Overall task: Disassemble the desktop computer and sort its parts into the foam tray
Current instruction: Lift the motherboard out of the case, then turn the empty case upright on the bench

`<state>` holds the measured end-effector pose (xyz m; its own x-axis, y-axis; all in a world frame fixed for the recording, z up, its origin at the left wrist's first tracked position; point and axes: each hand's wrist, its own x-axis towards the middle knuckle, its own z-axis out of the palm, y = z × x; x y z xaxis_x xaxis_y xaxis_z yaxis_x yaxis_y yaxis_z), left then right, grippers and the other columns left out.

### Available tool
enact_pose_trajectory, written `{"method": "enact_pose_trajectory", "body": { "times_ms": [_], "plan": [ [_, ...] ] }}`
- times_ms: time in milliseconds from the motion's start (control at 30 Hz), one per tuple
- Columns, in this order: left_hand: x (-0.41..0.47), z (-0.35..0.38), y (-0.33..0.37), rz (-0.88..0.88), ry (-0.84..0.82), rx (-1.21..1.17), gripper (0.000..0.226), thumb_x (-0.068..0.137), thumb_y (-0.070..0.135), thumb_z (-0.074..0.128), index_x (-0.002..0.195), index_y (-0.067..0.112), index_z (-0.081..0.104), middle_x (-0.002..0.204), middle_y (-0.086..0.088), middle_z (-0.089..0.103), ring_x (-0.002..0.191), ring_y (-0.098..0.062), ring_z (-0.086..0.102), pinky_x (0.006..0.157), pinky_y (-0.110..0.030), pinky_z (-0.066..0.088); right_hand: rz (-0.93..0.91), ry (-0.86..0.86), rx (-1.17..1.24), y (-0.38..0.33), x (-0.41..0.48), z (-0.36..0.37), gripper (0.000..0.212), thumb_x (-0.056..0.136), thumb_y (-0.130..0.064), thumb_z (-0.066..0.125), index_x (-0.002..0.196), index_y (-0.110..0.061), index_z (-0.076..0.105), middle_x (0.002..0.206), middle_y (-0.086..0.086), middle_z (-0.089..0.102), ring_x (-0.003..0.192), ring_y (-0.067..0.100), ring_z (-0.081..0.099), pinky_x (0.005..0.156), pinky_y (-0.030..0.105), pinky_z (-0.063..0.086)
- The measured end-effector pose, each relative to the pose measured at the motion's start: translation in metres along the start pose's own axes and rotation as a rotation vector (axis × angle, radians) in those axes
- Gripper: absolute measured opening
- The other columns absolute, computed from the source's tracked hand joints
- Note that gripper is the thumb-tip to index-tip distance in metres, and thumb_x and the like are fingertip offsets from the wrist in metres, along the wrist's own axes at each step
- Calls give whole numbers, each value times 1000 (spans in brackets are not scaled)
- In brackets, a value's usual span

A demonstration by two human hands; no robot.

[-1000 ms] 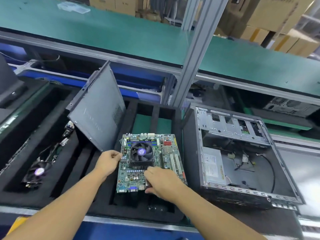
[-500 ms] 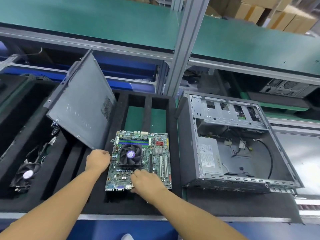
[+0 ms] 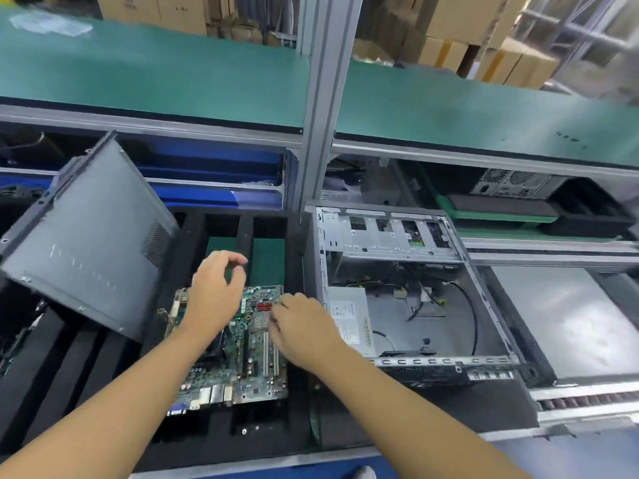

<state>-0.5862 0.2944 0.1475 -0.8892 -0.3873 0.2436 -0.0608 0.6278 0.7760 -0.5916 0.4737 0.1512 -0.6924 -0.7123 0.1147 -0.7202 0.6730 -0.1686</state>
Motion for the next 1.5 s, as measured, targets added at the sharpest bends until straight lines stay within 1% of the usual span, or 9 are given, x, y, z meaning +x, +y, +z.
{"method": "enact_pose_trajectory", "body": {
  "times_ms": [100,300,500,700,833,933,1033,1233,1500],
  "plan": [
    [-5,16,14,-86,-183,-108,16,98,20,51,106,29,62,105,14,59,93,3,55,78,-22,43,111,54,133,16,1,-16,27,100,-23,45,101,-6,66,99,10,59,94,27,53,81,42,48],
    [-23,38,21,-318,-510,-99,49,98,37,56,140,16,47,132,-1,57,114,-16,55,98,-33,43,276,55,206,34,-11,-26,27,100,-28,49,118,-13,62,119,3,53,109,21,48,94,31,43],
    [-39,17,16,-269,-265,76,61,96,29,57,149,11,33,150,-8,35,139,-24,32,115,-41,29,323,-37,245,37,-26,-36,27,101,-29,46,122,-19,59,118,-3,55,111,16,48,92,32,46],
    [-42,-11,28,-53,-103,68,26,95,19,53,120,25,56,126,10,49,120,-13,45,103,-38,39,332,-2,340,34,-28,-50,23,100,-29,48,117,-23,61,104,-8,61,91,9,55,79,28,49],
    [-47,-20,33,-172,-126,-86,15,98,22,51,99,34,59,97,12,61,77,-3,58,63,-22,46,391,5,462,31,-31,-55,16,98,-30,49,109,-28,60,83,-15,60,64,8,56,65,39,56],
    [-52,-27,30,-249,-92,-131,17,98,21,52,94,36,60,77,3,66,53,-5,53,46,-23,44,362,-15,540,25,-29,-57,14,98,-28,49,107,-30,59,80,-13,63,67,15,62,68,43,56],
    [-57,-37,26,-313,-78,-149,17,98,22,50,95,36,58,74,-6,67,44,-9,43,44,-30,40,339,-33,582,17,-21,-59,12,98,-29,49,104,-33,58,81,-12,64,68,18,66,64,40,58],
    [-65,-66,13,-369,-2,-121,16,99,23,49,95,37,57,83,1,67,36,-3,42,34,-16,33,290,-35,608,-8,-6,-56,11,98,-30,49,100,-36,58,81,-12,65,68,15,64,47,19,50],
    [-59,-104,-18,-372,40,-128,16,95,24,51,88,36,59,75,-2,65,44,-9,44,45,-25,38,238,-90,585,-51,17,-49,14,98,-29,48,105,-32,60,86,-13,65,68,12,60,62,29,52]
  ]
}}
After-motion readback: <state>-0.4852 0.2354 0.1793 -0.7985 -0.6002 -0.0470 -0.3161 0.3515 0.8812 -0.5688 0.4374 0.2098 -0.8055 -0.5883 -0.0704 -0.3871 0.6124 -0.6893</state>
